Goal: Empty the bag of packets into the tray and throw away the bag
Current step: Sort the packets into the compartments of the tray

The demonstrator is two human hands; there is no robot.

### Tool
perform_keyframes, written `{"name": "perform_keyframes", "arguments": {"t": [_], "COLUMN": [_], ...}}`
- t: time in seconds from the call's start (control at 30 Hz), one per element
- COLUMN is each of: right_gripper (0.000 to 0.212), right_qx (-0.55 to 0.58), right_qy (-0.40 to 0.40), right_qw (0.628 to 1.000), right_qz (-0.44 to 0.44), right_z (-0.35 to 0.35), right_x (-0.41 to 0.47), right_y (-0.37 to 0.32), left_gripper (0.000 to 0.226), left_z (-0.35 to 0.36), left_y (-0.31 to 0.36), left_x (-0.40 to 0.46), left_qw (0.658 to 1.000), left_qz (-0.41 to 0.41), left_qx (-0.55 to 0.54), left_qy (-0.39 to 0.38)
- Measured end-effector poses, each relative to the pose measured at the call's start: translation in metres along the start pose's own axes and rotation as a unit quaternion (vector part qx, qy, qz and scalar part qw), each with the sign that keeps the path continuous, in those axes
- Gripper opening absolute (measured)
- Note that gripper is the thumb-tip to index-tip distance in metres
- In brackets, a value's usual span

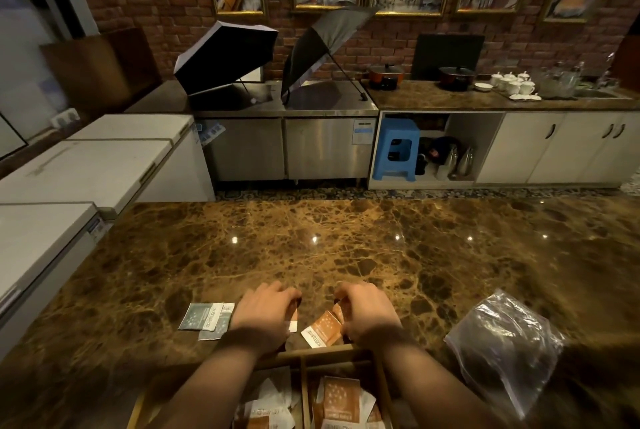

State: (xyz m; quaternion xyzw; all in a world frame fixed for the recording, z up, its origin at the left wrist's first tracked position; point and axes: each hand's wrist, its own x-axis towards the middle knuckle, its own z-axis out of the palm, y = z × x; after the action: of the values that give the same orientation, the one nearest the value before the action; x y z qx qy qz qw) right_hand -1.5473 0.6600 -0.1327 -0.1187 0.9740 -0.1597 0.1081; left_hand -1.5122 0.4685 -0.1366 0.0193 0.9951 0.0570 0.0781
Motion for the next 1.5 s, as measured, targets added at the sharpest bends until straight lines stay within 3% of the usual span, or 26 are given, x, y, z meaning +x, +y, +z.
{"name": "perform_keyframes", "arguments": {"t": [0.23, 0.43, 0.63, 0.8, 0.9, 1.0, 1.2, 1.4, 1.5], "right_gripper": [0.039, 0.037, 0.044, 0.037, 0.045, 0.048, 0.041, 0.039, 0.054], "right_qx": [0.055, 0.099, 0.128, 0.199, 0.242, 0.213, 0.063, -0.039, -0.066], "right_qy": [0.046, 0.060, 0.068, 0.015, -0.104, -0.172, -0.106, -0.022, -0.014], "right_qw": [0.997, 0.993, 0.988, 0.979, 0.964, 0.961, 0.992, 0.991, 0.986], "right_qz": [-0.009, -0.036, -0.055, -0.048, -0.035, -0.040, -0.042, -0.128, -0.154], "right_z": [-0.013, -0.023, -0.032, -0.036, -0.043, -0.041, -0.024, -0.033, -0.027], "right_x": [-0.011, -0.031, -0.052, -0.067, -0.085, -0.099, -0.107, -0.120, -0.127], "right_y": [0.002, 0.001, -0.002, -0.013, -0.015, -0.013, -0.016, -0.025, -0.026], "left_gripper": [0.052, 0.023, 0.034, 0.037, 0.031, 0.032, 0.029, 0.039, 0.052], "left_z": [-0.015, -0.011, -0.043, -0.079, -0.082, -0.065, -0.036, -0.027, -0.026], "left_y": [-0.006, -0.010, -0.002, -0.010, -0.020, -0.026, -0.021, -0.017, -0.011], "left_x": [-0.010, -0.025, -0.045, -0.072, -0.096, -0.114, -0.123, -0.132, -0.133], "left_qw": [0.998, 0.989, 0.958, 0.933, 0.941, 0.939, 0.951, 0.986, 0.987], "left_qz": [-0.028, -0.025, -0.047, -0.036, -0.013, -0.027, -0.054, -0.024, -0.017], "left_qx": [-0.043, -0.134, -0.233, -0.341, -0.329, -0.344, -0.305, -0.156, -0.135], "left_qy": [0.021, 0.063, 0.163, 0.106, 0.074, 0.011, -0.008, 0.053, 0.086]}}
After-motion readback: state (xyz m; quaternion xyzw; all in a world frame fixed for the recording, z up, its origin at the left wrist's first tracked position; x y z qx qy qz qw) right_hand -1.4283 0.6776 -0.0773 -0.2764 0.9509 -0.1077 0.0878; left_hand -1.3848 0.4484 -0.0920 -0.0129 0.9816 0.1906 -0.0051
